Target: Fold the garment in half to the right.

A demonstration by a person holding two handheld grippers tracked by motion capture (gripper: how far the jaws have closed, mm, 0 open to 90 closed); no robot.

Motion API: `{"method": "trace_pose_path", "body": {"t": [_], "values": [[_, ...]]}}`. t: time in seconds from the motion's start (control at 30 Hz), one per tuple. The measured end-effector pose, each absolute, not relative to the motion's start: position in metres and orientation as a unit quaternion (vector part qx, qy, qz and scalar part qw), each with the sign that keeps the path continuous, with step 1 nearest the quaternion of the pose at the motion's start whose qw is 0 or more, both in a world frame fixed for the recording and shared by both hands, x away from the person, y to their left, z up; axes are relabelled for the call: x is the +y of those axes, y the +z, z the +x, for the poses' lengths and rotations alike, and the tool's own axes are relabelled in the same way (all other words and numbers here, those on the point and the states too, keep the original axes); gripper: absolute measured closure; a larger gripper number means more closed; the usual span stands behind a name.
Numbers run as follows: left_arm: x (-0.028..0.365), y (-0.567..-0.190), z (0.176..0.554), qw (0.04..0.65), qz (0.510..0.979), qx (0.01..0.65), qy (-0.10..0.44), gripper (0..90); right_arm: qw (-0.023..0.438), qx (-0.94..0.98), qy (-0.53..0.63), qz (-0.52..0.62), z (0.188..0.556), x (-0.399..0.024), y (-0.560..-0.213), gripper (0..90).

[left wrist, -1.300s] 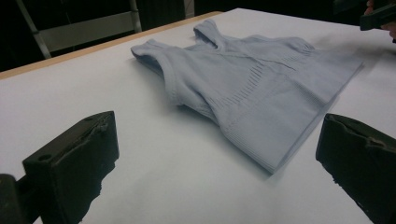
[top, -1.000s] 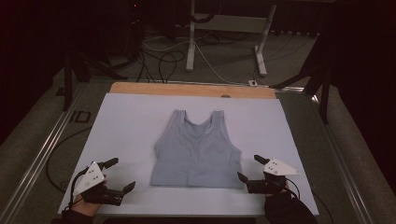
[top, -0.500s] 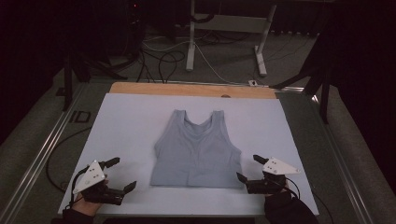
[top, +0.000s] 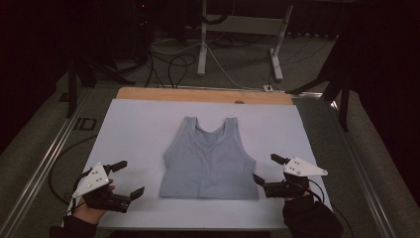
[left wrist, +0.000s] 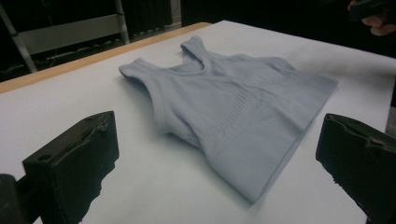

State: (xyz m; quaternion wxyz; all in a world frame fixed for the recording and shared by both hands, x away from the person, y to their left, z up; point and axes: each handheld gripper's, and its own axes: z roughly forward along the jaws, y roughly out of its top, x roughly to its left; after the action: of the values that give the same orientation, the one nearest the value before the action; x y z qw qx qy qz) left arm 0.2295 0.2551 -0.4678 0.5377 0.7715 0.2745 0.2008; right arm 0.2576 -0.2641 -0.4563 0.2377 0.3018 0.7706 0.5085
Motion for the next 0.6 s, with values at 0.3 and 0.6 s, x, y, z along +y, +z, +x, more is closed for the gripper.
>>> {"method": "trace_pose_path", "body": {"t": [0.3,0.6], "values": [[0.250,-0.453,0.233,0.537,0.772,0.274,0.199,0.0,0.240,0.767,0.521,0.288,0.276,-0.255,-0.431,7.9],[0.241,-0.443,0.237,0.530,0.777,0.280,0.196,0.0,0.233,0.763,0.536,0.276,0.303,-0.239,-0.415,7.9]]}}
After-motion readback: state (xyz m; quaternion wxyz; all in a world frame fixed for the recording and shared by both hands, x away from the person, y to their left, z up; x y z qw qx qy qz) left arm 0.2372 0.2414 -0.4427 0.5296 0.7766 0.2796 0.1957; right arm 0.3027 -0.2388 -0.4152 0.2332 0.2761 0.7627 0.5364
